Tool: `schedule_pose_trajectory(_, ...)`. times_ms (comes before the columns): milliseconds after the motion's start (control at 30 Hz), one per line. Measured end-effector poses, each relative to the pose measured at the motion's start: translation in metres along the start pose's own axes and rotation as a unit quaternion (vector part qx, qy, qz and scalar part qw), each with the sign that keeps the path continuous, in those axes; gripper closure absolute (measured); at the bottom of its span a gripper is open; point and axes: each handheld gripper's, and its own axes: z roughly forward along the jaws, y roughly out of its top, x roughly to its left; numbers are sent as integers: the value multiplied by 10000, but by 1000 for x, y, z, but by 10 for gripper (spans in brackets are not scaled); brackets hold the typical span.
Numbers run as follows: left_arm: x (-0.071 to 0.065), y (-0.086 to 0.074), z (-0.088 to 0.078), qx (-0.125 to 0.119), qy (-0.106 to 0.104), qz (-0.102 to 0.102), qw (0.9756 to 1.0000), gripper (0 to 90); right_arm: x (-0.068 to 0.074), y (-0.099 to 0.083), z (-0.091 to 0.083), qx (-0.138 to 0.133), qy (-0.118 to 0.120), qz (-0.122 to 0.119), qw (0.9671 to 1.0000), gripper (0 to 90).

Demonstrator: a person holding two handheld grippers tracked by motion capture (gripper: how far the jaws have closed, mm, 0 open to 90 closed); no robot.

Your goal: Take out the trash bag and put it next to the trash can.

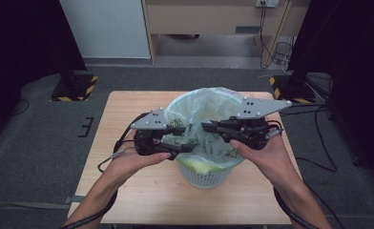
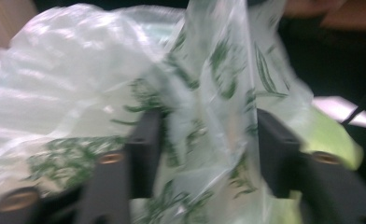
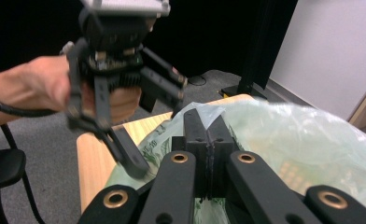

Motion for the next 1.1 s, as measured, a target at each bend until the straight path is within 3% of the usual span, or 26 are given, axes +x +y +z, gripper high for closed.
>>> schedule_pose_trajectory(67, -1, 0, 1, 88, 28, 56, 9999, 672, 0, 0, 0, 10, 1, 6, 10000, 900)
schedule_pose_trajectory(100, -2, 0, 1, 106, 37, 82, 9999, 672, 0, 0, 1, -2, -8, 9, 10000, 900)
schedule_pose_trajectory(167, -4, 2, 0, 152, 92, 109, 9998, 836, 2, -3, 1, 41, 42, -5, 10000, 887)
schedule_pose_trajectory(200, -3, 3, -1, 130, 132, 85, 9998, 863, 2, -4, 1, 84, 78, 4, 9999, 843)
schedule_pose_trajectory(267, -3, 5, -4, 41, 181, 37, 9998, 887, 4, -7, 3, 245, 7, -38, 9997, 727)
schedule_pose_trajectory(300, -3, 5, -4, 41, 181, 37, 9998, 892, 4, -7, 3, 245, 7, -38, 9997, 727)
schedule_pose_trajectory(333, -2, 6, -6, -7, 221, 24, 9998, 896, 7, -11, 3, 440, -114, -102, 9989, 617)
schedule_pose_trajectory(367, -2, 7, -8, -70, 258, 5, 9996, 898, 8, -13, 3, 506, -159, -119, 9985, 572)
schedule_pose_trajectory(433, -1, 9, -12, -157, 299, -17, 9994, 899, 9, -16, 2, 576, -173, -120, 9981, 547)
schedule_pose_trajectory(467, -1, 9, -13, -199, 295, -32, 9994, 900, 10, -20, 2, 742, -196, -166, 9969, 478)
schedule_pose_trajectory(567, -1, 12, -18, -320, 339, -76, 9989, 900, 12, -25, 3, 946, -187, -190, 9952, 456)
schedule_pose_trajectory(600, -1, 14, -19, -346, 355, -86, 9987, 900, 13, -27, 4, 1020, -118, -179, 9945, 459)
schedule_pose_trajectory(633, -1, 15, -19, -368, 367, -83, 9986, 900, 14, -30, 7, 1185, -64, -244, 9926, 518)
schedule_pose_trajectory(700, -2, 16, -20, -376, 398, -76, 9985, 900, 15, -31, 8, 1211, -26, -284, 9922, 558)
schedule_pose_trajectory(733, -3, 17, -19, -400, 413, -82, 9983, 900, 15, -32, 9, 1236, 103, -276, 9919, 703)
schedule_pose_trajectory(800, -3, 18, -19, -436, 431, -78, 9981, 900, 16, -32, 8, 1220, 224, -286, 9919, 829)
schedule_pose_trajectory(900, -4, 19, -18, -448, 436, -52, 9980, 899, 16, -31, 6, 1191, 229, -263, 9923, 900)
schedule_pose_trajectory(1100, -6, 19, -19, -444, 398, -16, 9982, 898, 16, -25, -5, 1013, 321, -119, 9943, 900)
